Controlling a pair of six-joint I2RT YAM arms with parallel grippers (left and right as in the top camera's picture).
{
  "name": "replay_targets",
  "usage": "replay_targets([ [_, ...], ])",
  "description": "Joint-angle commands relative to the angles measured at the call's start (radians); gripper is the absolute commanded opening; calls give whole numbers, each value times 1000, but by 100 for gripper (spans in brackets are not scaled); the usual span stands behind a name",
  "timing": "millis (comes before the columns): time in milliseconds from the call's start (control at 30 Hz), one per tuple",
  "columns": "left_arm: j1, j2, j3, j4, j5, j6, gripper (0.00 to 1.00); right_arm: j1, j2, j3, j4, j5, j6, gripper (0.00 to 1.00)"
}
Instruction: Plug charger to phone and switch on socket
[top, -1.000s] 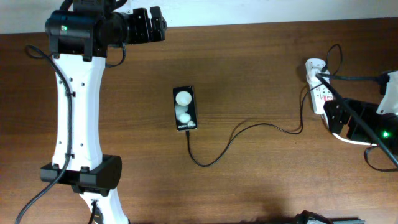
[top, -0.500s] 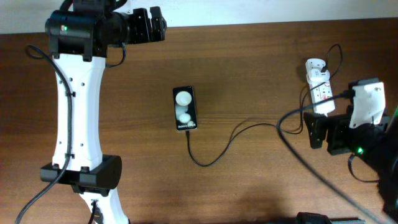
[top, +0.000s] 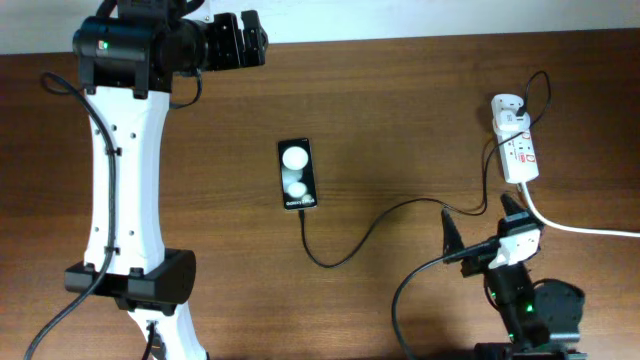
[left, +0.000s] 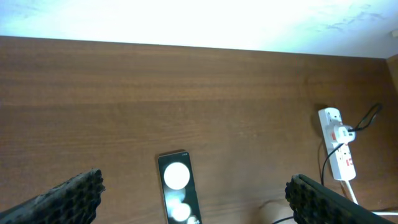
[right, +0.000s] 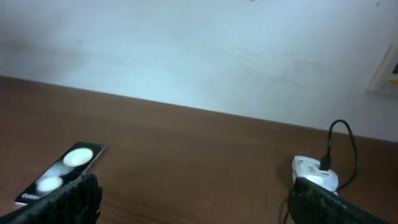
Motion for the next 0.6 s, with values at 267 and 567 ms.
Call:
replay_targets([
  [267, 6, -4, 5, 2, -7, 16, 99, 12, -164, -180, 71, 17, 12, 99],
  [567, 6, -4, 5, 2, -7, 16, 99, 12, -164, -228, 55, 43, 12, 99],
])
